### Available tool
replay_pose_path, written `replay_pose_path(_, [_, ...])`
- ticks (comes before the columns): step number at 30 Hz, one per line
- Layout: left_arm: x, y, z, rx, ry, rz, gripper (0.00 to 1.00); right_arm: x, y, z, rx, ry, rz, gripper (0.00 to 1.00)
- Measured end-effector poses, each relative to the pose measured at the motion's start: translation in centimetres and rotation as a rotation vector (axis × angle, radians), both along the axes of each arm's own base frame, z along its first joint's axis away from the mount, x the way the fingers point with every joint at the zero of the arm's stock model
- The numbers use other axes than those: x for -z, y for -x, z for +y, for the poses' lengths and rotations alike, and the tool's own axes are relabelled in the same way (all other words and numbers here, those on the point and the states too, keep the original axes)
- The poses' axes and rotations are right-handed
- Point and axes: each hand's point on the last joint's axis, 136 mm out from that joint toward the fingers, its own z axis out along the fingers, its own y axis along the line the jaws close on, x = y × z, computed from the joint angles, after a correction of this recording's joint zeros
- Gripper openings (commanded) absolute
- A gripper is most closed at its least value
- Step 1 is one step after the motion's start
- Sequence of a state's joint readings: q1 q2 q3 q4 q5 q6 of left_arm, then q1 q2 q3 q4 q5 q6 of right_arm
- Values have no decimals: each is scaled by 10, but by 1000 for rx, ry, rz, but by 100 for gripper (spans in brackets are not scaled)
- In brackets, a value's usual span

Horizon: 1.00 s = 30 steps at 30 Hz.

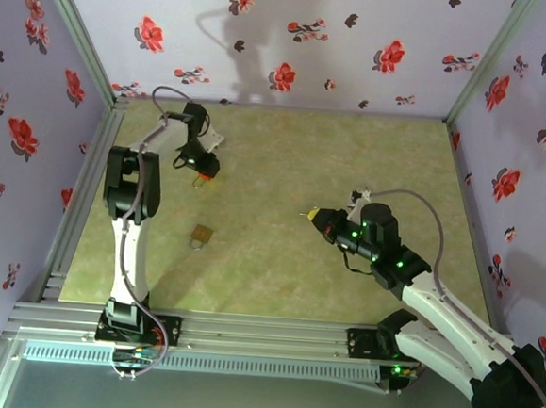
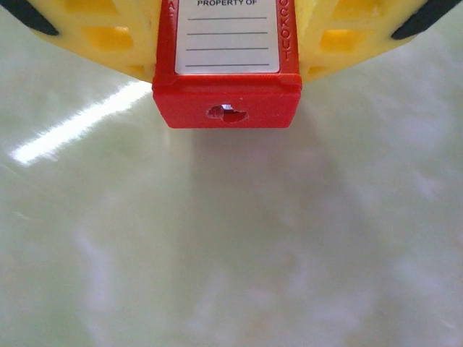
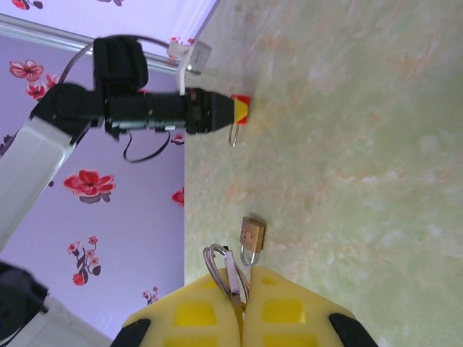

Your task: Unlock with the key

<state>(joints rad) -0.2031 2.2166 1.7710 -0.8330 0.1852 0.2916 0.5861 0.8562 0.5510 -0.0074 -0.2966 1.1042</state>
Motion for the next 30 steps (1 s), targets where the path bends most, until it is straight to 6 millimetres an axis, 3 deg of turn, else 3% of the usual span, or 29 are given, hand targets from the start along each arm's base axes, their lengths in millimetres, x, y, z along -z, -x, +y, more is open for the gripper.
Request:
replay_pose_path(4, [-42,25,-23,66,91,-105,25,-4,-5,-10,12,29,15,0])
replay_pose_path(7, [-95,49,-57,195,185,-260,24,-10,-10,-22,22,50,20,0])
replay_pose_path(9, [-133,78,-90,362,256,-387,24,-19,-13,-29,17,58,10,0])
replay_pose_path(12, [-164,131,-135,615,328,-529,22,-34,-12,-31,-21,73,-18,0])
replay_pose_path(15, [-172,180,-168,821,383,-606,17,-48,-8,-25,-90,86,-49,0])
replay_pose_path(19, [-164,212,-187,966,403,-677,16,-52,0,-20,-151,86,-61,0])
replay_pose_path(25, [-169,231,-211,1073,398,-761,14,-46,11,-10,-208,74,-45,0])
replay_pose_path(30, [-172,236,-218,1096,401,-787,14,-39,28,6,-275,88,-39,0])
